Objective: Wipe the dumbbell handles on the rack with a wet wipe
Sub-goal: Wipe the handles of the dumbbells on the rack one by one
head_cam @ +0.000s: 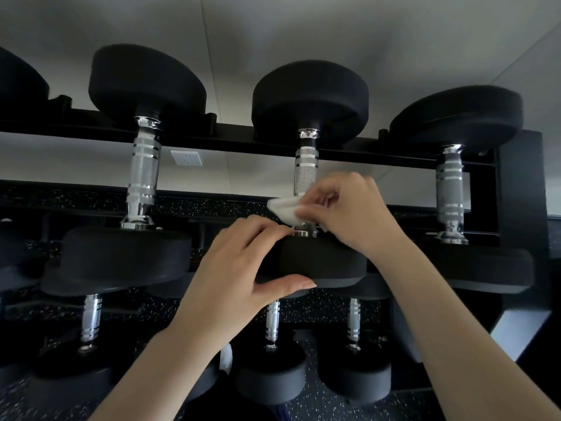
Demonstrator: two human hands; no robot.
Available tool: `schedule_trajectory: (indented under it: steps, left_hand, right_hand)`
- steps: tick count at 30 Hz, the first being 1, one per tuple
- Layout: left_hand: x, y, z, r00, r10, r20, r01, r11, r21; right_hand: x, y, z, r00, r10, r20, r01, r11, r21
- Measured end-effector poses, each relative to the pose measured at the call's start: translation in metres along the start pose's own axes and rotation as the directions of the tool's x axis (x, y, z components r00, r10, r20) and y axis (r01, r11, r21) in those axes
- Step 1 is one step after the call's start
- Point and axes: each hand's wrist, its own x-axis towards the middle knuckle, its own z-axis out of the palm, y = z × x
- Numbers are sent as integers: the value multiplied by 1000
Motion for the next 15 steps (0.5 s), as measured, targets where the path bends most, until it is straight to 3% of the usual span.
schedule_trajectory:
  steps: [7, 15]
  left_hand:
    - [-3, 0, 2, 1000, 2, -12, -2, 1000, 17]
    - [-3, -1, 3, 1000, 11, -28, -11, 1000, 8]
  right_hand:
    - [-2, 4, -13, 967, 37, 253, -25, 998, -50]
    - [-11, 22, -15, 973, 113, 202, -128, 990, 63]
